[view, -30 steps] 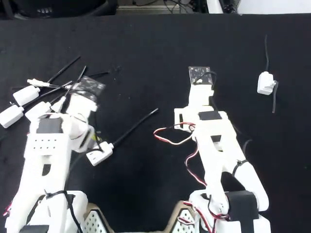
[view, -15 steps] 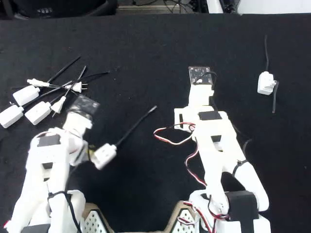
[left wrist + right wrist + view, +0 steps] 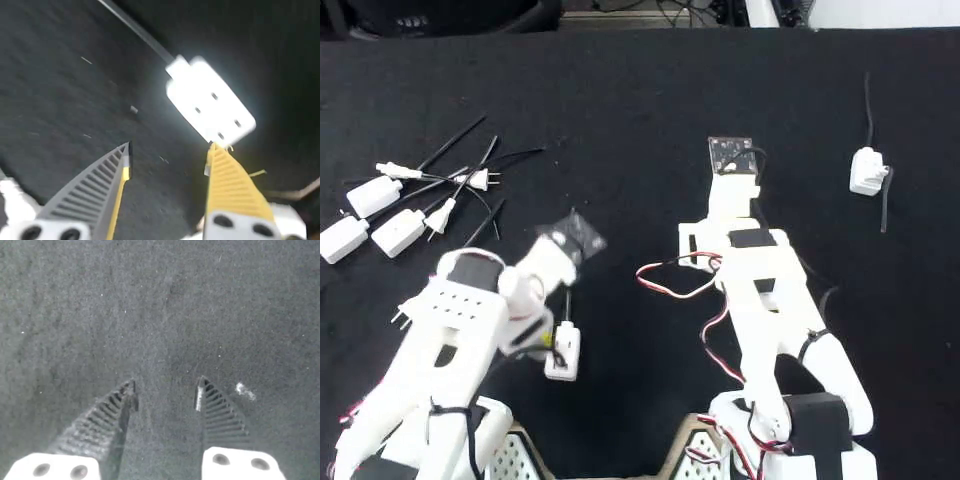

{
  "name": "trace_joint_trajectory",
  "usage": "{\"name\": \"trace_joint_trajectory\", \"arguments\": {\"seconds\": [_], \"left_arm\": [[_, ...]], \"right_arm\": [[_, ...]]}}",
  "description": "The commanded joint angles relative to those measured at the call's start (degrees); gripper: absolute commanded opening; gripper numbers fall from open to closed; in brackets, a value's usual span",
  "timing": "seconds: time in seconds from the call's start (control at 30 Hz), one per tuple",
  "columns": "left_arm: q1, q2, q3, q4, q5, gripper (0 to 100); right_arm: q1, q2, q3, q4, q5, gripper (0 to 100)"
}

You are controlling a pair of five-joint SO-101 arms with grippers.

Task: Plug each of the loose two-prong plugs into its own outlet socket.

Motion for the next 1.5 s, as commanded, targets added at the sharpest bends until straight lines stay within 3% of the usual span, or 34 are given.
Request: {"name": "trace_joint_trajectory", "arguments": {"seconds": [0.0, 0.13, 0.33, 0.77, 0.93, 1.2, 1.47], "left_arm": [[1.2, -0.4, -7.8, -2.5, 6.3, 25], [1.0, -0.4, -3.4, -16.7, 13.8, 25], [0.9, -0.4, 7.3, -34.1, 15.6, 25], [0.5, 2.5, 18.4, -46.4, 19.1, 25], [-6.5, 13.0, 11.7, -43.2, 19.1, 25], [-17.5, 19.3, -5.0, -23.7, 19.2, 25], [-18.6, 19.3, -12.4, -7.7, 18.9, 25]], "right_arm": [[1.3, -2.0, -1.5, -1.1, -0.3, 18.7], [1.3, -2.0, -1.5, -1.1, -0.3, 18.7], [1.3, -2.0, -1.5, -1.1, -0.3, 18.7], [1.3, -2.0, -1.2, -1.1, -0.3, 18.7], [1.3, -2.0, -1.2, -1.1, -0.3, 18.7], [1.3, -2.0, -1.4, -1.1, -0.3, 18.7], [1.3, -2.0, -1.4, -1.1, -0.3, 18.7]]}}
